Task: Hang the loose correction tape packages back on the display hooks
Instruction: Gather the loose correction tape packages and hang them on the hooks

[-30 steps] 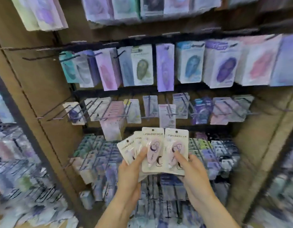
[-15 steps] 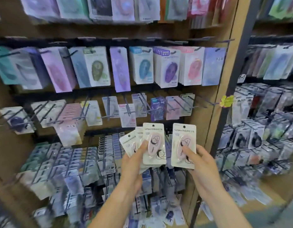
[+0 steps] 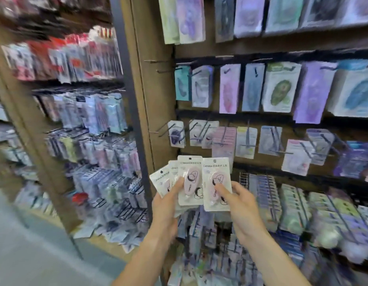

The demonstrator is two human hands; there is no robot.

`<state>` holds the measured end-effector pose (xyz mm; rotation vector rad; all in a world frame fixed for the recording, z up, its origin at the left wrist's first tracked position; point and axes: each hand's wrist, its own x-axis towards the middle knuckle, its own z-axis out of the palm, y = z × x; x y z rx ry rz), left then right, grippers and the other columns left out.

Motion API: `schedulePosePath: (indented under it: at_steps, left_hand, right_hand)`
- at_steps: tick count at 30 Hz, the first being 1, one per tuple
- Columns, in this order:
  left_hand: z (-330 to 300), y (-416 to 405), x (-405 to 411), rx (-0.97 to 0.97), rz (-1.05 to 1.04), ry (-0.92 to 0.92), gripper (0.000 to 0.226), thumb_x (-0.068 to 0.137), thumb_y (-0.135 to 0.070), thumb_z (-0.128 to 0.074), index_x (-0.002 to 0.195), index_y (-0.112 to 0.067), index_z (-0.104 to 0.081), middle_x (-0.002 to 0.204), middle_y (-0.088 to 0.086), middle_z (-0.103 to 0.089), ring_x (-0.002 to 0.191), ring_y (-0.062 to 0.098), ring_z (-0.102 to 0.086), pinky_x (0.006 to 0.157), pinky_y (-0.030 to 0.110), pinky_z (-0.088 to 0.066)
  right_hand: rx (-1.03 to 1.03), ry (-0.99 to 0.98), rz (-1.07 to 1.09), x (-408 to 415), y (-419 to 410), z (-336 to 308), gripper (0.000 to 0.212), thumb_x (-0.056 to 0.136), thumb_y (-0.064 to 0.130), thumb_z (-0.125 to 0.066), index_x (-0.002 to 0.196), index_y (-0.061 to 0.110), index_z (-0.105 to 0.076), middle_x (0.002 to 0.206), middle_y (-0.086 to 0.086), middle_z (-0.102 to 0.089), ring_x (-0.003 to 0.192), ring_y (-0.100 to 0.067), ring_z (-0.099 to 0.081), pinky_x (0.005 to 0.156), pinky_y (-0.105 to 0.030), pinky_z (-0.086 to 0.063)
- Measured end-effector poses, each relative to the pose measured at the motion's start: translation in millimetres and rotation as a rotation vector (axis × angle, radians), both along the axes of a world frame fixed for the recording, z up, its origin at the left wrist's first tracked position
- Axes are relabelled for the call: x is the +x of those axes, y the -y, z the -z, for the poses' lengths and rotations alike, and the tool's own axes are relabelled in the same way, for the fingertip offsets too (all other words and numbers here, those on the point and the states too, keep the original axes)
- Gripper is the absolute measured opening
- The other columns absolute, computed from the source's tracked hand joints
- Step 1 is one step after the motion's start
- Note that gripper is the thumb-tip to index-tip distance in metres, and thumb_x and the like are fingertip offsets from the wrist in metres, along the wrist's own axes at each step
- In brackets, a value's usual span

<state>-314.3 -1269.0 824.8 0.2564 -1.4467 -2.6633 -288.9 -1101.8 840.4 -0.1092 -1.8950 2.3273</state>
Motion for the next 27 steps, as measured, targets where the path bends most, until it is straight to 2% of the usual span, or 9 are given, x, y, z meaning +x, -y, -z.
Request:
schedulePosePath:
  at_steps: [3,7,9,12,14,17,20,24,27]
  left_hand:
    - [0.7,24.2,-7.4,-0.002,0.0,0.001,0.046,0.088,-0.022,-0.08,0.132,-0.014,-0.069,0.121,0.013,-0.077,0.108,0.034,-0.076,0.072,0.042,-0.064]
    - [5.4,42.5,-21.0,0.007,0.027,-0.002,0.045,0.09,-0.021,-0.078,0.133,-0.015,-0.068,0.122,0.011,-0.077,0.109,0.032,-0.076,0.081,0.044,-0.063]
    - [7.5,50.7,-27.0,0.009,0.048,-0.007,0.047,0.088,-0.022,-0.078,0.134,-0.016,-0.068,0.122,0.011,-0.077,0.11,0.034,-0.075,0.074,0.043,-0.064]
    - [12.2,63.0,-37.5,0.019,0.07,0.001,0.047,0.088,-0.021,-0.078,0.134,-0.017,-0.068,0.121,0.011,-0.077,0.108,0.035,-0.076,0.067,0.042,-0.064]
    - [15.6,70.5,-44.3,0.029,0.086,0.011,0.047,0.087,-0.02,-0.078,0.133,-0.017,-0.069,0.12,0.011,-0.078,0.105,0.035,-0.076,0.065,0.041,-0.064]
    - [19.9,79.8,-53.4,0.038,0.115,0.011,0.043,0.089,-0.019,-0.076,0.132,-0.018,-0.069,0.119,0.011,-0.078,0.105,0.035,-0.076,0.065,0.041,-0.064]
    - [26.2,85.0,-61.7,0.052,0.135,0.017,0.043,0.091,-0.018,-0.075,0.134,-0.016,-0.068,0.121,0.012,-0.077,0.111,0.036,-0.074,0.076,0.045,-0.063]
    - [29.9,86.9,-71.4,0.055,0.166,0.03,0.044,0.09,-0.018,-0.075,0.133,-0.013,-0.068,0.124,0.014,-0.076,0.116,0.037,-0.071,0.096,0.055,-0.057]
    - [30.2,87.5,-77.2,0.058,0.171,0.01,0.043,0.092,-0.018,-0.074,0.135,-0.014,-0.068,0.126,0.013,-0.075,0.12,0.037,-0.07,0.108,0.063,-0.048]
  right_hand:
    - [-0.017,0.005,-0.009,-13.0,28.2,0.0,0.017,0.096,0.019,-0.07,0.112,0.013,-0.071,0.1,0.002,-0.08,0.088,-0.008,-0.075,0.064,-0.017,-0.054]
    - [-0.024,0.009,0.023,-25.3,45.6,1.3,0.021,0.096,0.024,-0.07,0.114,0.014,-0.072,0.101,0.002,-0.08,0.092,-0.012,-0.076,0.073,-0.025,-0.056]
    - [-0.03,0.011,0.046,-30.2,51.8,3.0,0.02,0.097,0.024,-0.069,0.114,0.015,-0.073,0.101,0.002,-0.08,0.092,-0.013,-0.076,0.075,-0.029,-0.059]
    - [-0.047,-0.008,0.066,-41.0,62.4,2.9,0.025,0.095,0.024,-0.07,0.119,0.018,-0.071,0.108,0.002,-0.079,0.101,-0.017,-0.075,0.09,-0.04,-0.06]
    - [-0.069,-0.029,0.088,-52.1,69.6,-0.1,0.025,0.096,0.022,-0.07,0.121,0.018,-0.07,0.11,0.002,-0.078,0.104,-0.017,-0.074,0.089,-0.037,-0.059]
    - [-0.089,-0.029,0.14,-71.6,78.0,-4.7,0.019,0.098,0.018,-0.067,0.117,0.018,-0.071,0.108,0.002,-0.079,0.096,-0.011,-0.075,0.073,-0.021,-0.059]
    - [-0.078,-0.009,0.231,-89.9,82.4,-2.6,0.016,0.098,0.018,-0.068,0.114,0.018,-0.072,0.104,0.006,-0.079,0.084,0.0,-0.074,0.059,-0.01,-0.053]
    - [-0.061,-0.004,0.3,-106.6,83.0,0.4,0.018,0.098,0.02,-0.068,0.116,0.019,-0.071,0.106,0.008,-0.078,0.088,0.001,-0.073,0.07,-0.017,-0.058]
    - [-0.066,0.0,0.314,-110.1,85.0,2.7,0.017,0.098,0.022,-0.068,0.115,0.021,-0.071,0.107,0.008,-0.078,0.091,-0.001,-0.073,0.064,-0.012,-0.054]
